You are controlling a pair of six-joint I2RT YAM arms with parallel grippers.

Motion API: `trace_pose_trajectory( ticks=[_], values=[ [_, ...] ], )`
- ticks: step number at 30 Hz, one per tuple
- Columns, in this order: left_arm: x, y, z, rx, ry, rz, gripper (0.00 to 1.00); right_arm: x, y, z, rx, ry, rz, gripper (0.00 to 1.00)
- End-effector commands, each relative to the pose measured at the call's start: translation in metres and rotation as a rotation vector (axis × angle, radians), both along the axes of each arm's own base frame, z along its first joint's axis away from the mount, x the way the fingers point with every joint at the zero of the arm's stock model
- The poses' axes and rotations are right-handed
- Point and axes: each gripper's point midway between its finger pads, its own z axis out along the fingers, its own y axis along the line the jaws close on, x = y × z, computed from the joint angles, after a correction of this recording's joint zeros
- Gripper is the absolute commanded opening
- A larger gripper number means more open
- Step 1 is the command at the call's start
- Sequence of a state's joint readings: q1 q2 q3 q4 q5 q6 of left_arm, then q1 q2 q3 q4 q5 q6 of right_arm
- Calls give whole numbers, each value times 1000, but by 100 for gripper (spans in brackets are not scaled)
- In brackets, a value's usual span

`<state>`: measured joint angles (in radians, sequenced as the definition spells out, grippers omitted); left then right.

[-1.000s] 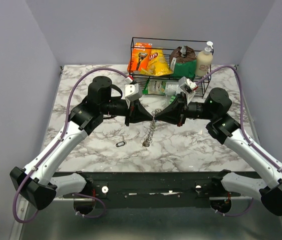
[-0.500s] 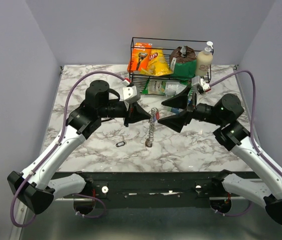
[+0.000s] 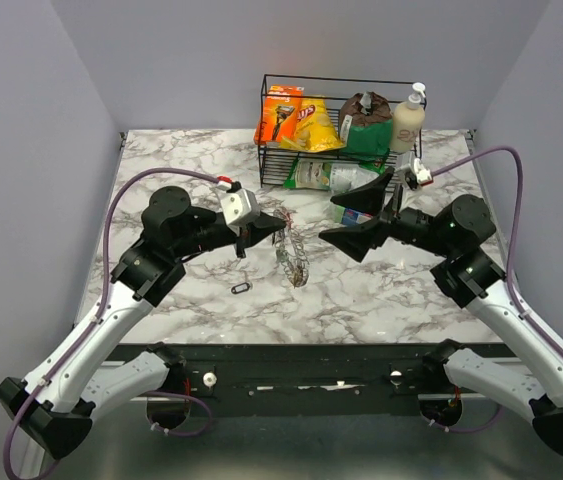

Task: Put the keys on the keyring

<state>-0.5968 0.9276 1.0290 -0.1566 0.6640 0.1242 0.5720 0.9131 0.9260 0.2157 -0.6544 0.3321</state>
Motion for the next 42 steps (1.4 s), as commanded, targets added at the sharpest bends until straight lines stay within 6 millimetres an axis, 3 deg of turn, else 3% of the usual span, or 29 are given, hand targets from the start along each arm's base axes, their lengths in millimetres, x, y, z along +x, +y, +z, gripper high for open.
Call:
trace_pose_trajectory(
  ticks=[1,11,22,29,33,41,42],
  values=[
    [6,5,26,-56,-110,49,0,8,0,-10,-12,19,-29,100],
    [17,-3,31,-73,-69,60,0,13,6,-27,-45,61,-16,100],
    [56,-2,3,1,45,144,0,20,15,-59,-102,128,17,100],
    [94,30,-22,-10,161,246,0,26,23,-88,-157,171,48,100],
    [115,67,-33,-12,180,379,0,32,27,-112,-197,231,52,100],
    [119,113,-53,-15,183,529,0,40,41,-154,-261,364,86,100],
    [118,116,-62,-16,192,537,0,41,42,-159,-272,372,86,100]
  ],
)
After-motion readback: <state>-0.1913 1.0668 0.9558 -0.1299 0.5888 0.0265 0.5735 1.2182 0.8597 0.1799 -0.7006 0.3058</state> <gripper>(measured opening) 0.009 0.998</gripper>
